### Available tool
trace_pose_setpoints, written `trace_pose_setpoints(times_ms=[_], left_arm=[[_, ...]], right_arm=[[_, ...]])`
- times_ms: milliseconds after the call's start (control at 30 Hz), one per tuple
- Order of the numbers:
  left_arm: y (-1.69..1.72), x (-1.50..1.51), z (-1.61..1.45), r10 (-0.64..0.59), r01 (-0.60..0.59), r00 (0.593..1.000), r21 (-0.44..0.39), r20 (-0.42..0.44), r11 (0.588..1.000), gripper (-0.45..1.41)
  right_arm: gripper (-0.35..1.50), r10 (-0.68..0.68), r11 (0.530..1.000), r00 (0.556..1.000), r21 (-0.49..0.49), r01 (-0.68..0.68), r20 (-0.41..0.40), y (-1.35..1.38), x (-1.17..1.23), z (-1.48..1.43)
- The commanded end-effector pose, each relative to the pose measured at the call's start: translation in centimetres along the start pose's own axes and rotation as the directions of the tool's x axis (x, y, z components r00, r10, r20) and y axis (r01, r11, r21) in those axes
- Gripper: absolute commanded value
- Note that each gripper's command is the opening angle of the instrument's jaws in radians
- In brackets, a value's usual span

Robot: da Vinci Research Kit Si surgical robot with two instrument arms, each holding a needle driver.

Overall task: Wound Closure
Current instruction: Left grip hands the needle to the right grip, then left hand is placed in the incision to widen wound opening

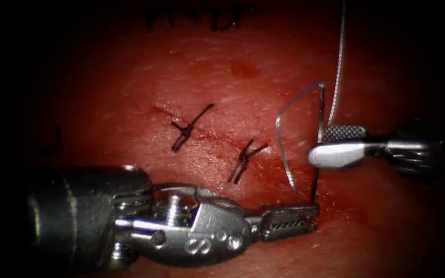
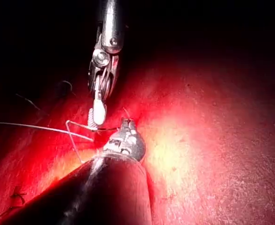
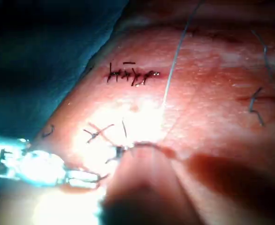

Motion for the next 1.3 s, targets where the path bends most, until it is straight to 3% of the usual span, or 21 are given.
trace_pose_setpoints(times_ms=[33, 100, 567, 633, 667, 900, 933, 1000, 1067, 1133, 1167, 1233, 1267, 1300], left_arm=[[0.02, -0.01, 0.07, -0.001, 0.001, 1.000, -0.002, -0.003, 1.000, -0.45], [0.01, 0.00, 0.07, -0.002, 0.002, 1.000, -0.002, -0.004, 1.000, -0.45], [0.03, 0.04, 0.08, -0.003, 0.003, 1.000, -0.010, -0.013, 1.000, -0.45], [0.03, 0.04, 0.08, -0.003, 0.003, 1.000, -0.010, -0.013, 1.000, -0.45], [0.03, 0.04, 0.08, -0.003, 0.003, 1.000, -0.010, -0.013, 1.000, -0.45], [0.02, 0.05, 0.10, -0.005, 0.005, 1.000, -0.012, -0.015, 1.000, -0.45], [0.00, 0.05, 0.10, -0.017, 0.017, 1.000, -0.012, -0.014, 1.000, 0.22], [-0.03, 0.06, 0.10, -0.132, 0.132, 0.991, -0.018, -0.010, 0.991, 1.01], [-0.04, 0.06, 0.10, -0.174, 0.174, 0.985, -0.017, -0.006, 0.985, 1.13], [-0.05, 0.06, 0.08, -0.238, 0.238, 0.971, -0.020, -0.003, 0.971, 1.13], [-0.05, 0.06, 0.06, -0.317, 0.317, 0.948, -0.024, 0.001, 0.948, 0.96], [-0.06, 0.04, 0.02, -0.446, 0.446, 0.895, -0.043, 0.013, 0.894, 0.84], [-0.06, 0.03, 0.00, -0.486, 0.486, 0.874, -0.074, 0.018, 0.871, 0.74], [-0.06, 0.00, -0.02, -0.531, 0.531, 0.846, -0.126, 0.036, 0.838, 0.44]], right_arm=[[0.79, 0.000, 1.000, 1.000, 0.001, 0.000, -0.001, 0.02, -0.03, 0.09], [0.68, 0.009, 1.000, 1.000, 0.001, -0.009, -0.002, 0.04, -0.04, 0.11], [0.51, 0.025, 1.000, 0.999, 0.000, -0.025, -0.029, 0.07, -0.04, 0.23], [0.04, 0.032, 0.999, 0.999, -0.007, -0.033, -0.038, 0.07, -0.04, 0.23], [-0.35, 0.044, 0.999, 0.998, -0.020, -0.045, -0.048, 0.08, -0.04, 0.22], [-0.35, 0.052, 0.995, 0.997, -0.078, -0.056, -0.056, 0.17, -0.04, 0.11], [-0.35, 0.052, 0.995, 0.997, -0.082, -0.057, -0.059, 0.18, -0.04, 0.09], [-0.35, 0.054, 0.994, 0.996, -0.087, -0.061, -0.072, 0.23, 0.00, 0.05], [-0.35, 0.032, 0.995, 0.996, -0.088, -0.040, -0.088, 0.25, 0.02, 0.05], [-0.35, -0.003, 0.996, 0.996, -0.093, -0.006, -0.094, 0.26, 0.03, 0.05], [-0.35, -0.020, 0.995, 0.994, -0.095, 0.009, -0.111, 0.27, 0.04, 0.05], [-0.35, -0.036, 0.995, 0.992, -0.095, 0.024, -0.122, 0.27, 0.05, 0.04], [-0.35, -0.046, 0.995, 0.991, -0.093, 0.034, -0.129, 0.27, 0.06, 0.04], [-0.35, -0.067, 0.994, 0.988, -0.093, 0.054, -0.138, 0.27, 0.08, 0.04]])
